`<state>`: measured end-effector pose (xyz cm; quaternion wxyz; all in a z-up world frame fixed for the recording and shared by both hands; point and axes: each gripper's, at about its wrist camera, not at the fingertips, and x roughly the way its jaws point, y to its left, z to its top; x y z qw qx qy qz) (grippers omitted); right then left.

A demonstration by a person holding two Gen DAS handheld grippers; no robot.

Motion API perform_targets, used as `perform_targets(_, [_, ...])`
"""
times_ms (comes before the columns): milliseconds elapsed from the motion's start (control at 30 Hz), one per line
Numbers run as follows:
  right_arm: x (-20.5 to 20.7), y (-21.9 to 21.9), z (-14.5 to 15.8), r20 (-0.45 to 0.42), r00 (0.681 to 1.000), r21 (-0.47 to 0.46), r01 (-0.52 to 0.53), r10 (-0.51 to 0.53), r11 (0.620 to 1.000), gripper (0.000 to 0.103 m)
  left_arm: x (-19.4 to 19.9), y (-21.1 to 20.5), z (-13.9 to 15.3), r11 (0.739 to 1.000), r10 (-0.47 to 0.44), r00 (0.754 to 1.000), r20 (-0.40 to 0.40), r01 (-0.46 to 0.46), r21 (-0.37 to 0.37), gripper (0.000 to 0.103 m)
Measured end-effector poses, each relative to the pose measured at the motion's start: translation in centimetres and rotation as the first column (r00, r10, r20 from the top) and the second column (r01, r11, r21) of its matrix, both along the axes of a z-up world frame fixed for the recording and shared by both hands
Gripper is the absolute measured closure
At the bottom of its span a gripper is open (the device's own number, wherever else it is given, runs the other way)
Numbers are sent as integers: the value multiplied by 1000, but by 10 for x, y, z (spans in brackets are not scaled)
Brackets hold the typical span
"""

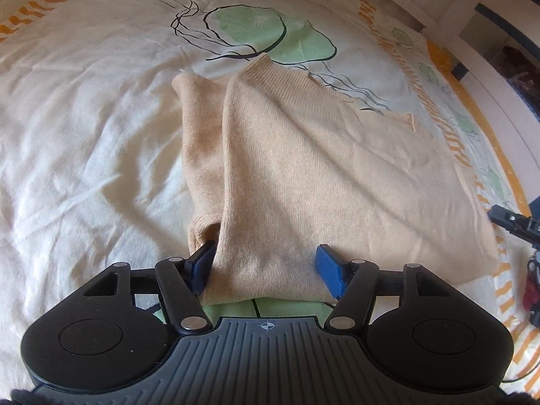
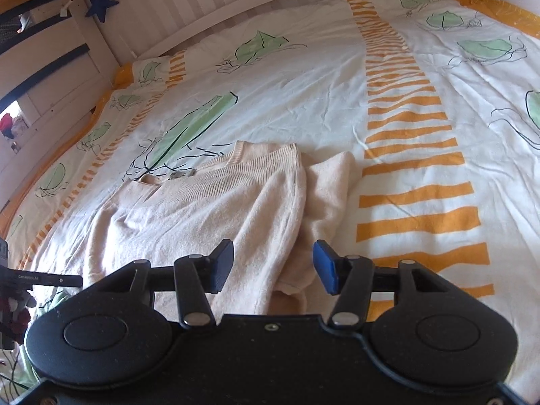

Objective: Fold small clothes

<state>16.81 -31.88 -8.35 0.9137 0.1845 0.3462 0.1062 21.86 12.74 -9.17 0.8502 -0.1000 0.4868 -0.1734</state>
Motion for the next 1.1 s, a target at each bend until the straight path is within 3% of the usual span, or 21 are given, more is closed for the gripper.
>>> perform_targets(200, [-2, 3, 4, 49, 999, -11, 9, -8, 1000, 46, -3, -14, 0, 997, 22, 1000, 12, -23, 77, 39])
perform_targets(400, [3, 14, -3, -8, 999, -1, -48, 48, 999, 55, -3, -14, 0, 996, 41, 999, 9, -42, 75, 39])
perform_targets(633, [3, 5, -9, -53, 999, 45, -6, 9, 999, 56, -2, -19, 1, 994, 41, 999, 9, -42, 96, 39])
perform_targets(667, [3, 6, -10, -57, 998, 44, -15, 17, 999, 58, -2, -19, 1, 994, 41, 999, 10, -42, 99, 39])
perform_targets(700, [3, 8, -10, -62, 998, 42, -27, 30, 999, 82, -2, -19, 1, 994, 41, 999, 11, -42, 100, 39])
perform_targets(733, [4, 10, -10, -69, 997, 42, -42, 45, 998, 92, -2, -19, 1, 994, 42, 999, 13, -43, 101, 39])
perform_targets(833, [0, 17, 0, -19, 998, -9, -58, 58, 998, 93, -3, -21, 1, 993, 43, 999, 17, -44, 106, 39])
perform_targets(900, [-3, 13, 7, 18, 1000, -67, -7, 8, 998, 93, -3, -22, 1, 993, 41, 999, 19, -42, 110, 39])
perform_targets(1000, [2, -5, -4, -49, 996, -30, 68, -69, 997, 94, -3, -22, 1, 993, 37, 999, 21, -39, 113, 39])
perform_targets(1100, [6, -4, -11, -81, 995, -26, 55, -57, 998, 93, -4, -22, 3, 992, 14, 1000, 17, -16, 127, 39])
